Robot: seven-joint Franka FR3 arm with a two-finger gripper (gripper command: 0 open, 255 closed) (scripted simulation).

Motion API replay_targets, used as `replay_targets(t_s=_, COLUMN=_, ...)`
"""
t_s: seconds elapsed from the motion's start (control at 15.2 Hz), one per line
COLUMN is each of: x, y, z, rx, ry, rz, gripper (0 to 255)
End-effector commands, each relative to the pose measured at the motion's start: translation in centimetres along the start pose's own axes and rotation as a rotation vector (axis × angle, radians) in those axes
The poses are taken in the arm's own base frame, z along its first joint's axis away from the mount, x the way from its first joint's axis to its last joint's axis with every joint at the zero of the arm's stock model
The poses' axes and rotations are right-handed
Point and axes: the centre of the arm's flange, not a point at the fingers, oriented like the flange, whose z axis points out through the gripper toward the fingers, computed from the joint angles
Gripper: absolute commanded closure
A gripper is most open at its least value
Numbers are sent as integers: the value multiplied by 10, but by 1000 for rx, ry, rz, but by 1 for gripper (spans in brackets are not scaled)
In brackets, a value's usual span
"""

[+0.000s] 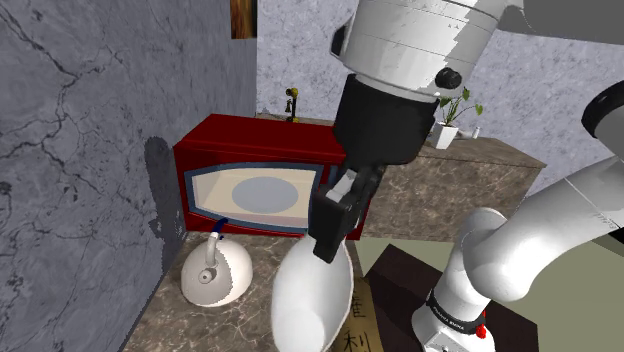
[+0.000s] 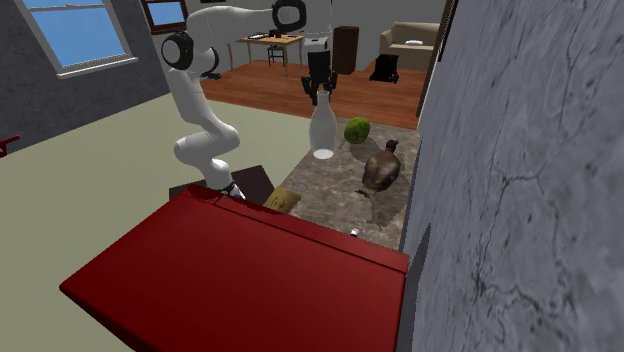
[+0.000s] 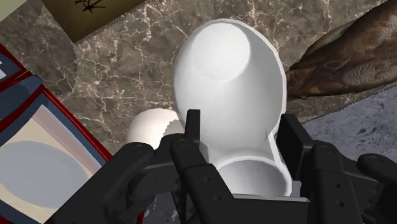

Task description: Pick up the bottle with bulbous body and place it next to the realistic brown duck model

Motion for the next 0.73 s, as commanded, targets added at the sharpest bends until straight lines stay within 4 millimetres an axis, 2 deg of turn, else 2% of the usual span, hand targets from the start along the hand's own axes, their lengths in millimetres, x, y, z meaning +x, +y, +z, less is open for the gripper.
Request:
replay_targets(t_s=0.0, x=-21, y=-17, z=4, rx=0, ry=0, rz=2, gripper=255)
replay_targets(t_s=0.66, x=-118, y=-105, z=25, rx=0, ry=0, rz=2, gripper=255)
